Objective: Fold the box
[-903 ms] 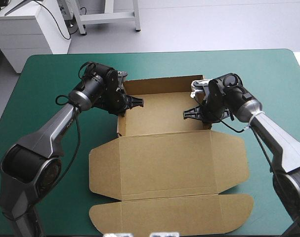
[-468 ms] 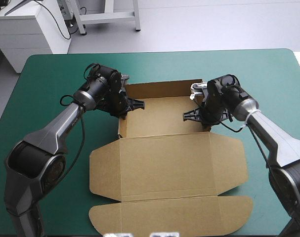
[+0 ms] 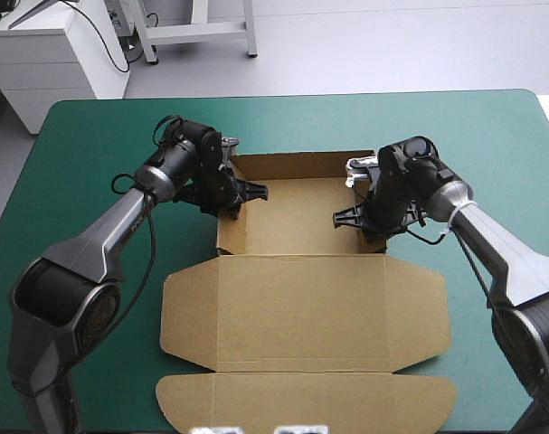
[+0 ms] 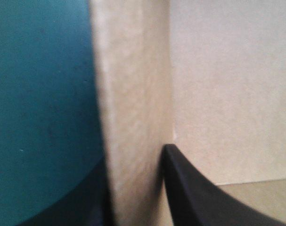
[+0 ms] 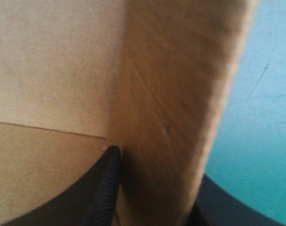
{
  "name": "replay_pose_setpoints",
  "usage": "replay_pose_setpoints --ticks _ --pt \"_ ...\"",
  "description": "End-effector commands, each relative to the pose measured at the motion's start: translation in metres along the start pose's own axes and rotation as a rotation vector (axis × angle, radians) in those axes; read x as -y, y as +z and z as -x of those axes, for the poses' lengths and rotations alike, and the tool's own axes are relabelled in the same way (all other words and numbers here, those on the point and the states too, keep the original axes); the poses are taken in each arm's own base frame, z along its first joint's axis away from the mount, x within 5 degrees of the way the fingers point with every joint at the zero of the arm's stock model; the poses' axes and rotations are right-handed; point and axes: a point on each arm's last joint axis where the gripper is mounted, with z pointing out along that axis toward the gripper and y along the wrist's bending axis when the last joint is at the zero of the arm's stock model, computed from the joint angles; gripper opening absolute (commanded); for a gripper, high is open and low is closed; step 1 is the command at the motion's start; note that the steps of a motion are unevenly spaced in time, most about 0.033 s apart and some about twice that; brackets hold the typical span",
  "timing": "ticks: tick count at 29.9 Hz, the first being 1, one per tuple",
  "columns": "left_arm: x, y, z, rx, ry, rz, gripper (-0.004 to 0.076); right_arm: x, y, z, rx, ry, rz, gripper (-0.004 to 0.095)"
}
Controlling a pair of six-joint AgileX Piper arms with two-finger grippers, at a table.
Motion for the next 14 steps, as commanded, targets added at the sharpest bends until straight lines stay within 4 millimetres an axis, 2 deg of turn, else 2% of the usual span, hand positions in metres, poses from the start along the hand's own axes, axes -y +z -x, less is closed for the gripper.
replay_pose_setpoints --ticks 1,4,8,12,14 --pt "0.007 -0.031 -0.007 0.022 0.011 -0.04 0.0446 -0.001 -0.025 0.0 0.073 -0.005 0.029 0.0511" --pt "0.006 -0.032 -0.007 0.027 0.015 -0.03 0.0523 -0.001 -0.025 0.001 0.082 0.006 0.024 0.0586" --pt "0.003 -0.04 -0.002 0.071 0.027 0.003 0.0523 0.001 -0.036 0.009 0.149 0.026 -0.002 0.0594" --pt "0.0 -0.074 0.014 0.229 0.107 0.079 0.0522 0.001 -0.065 0.022 0.257 0.022 -0.012 0.0593" --pt "0.002 -0.102 0.021 0.338 0.121 0.087 0.0515 0.004 -0.08 0.027 0.293 0.035 -0.002 0.0594"
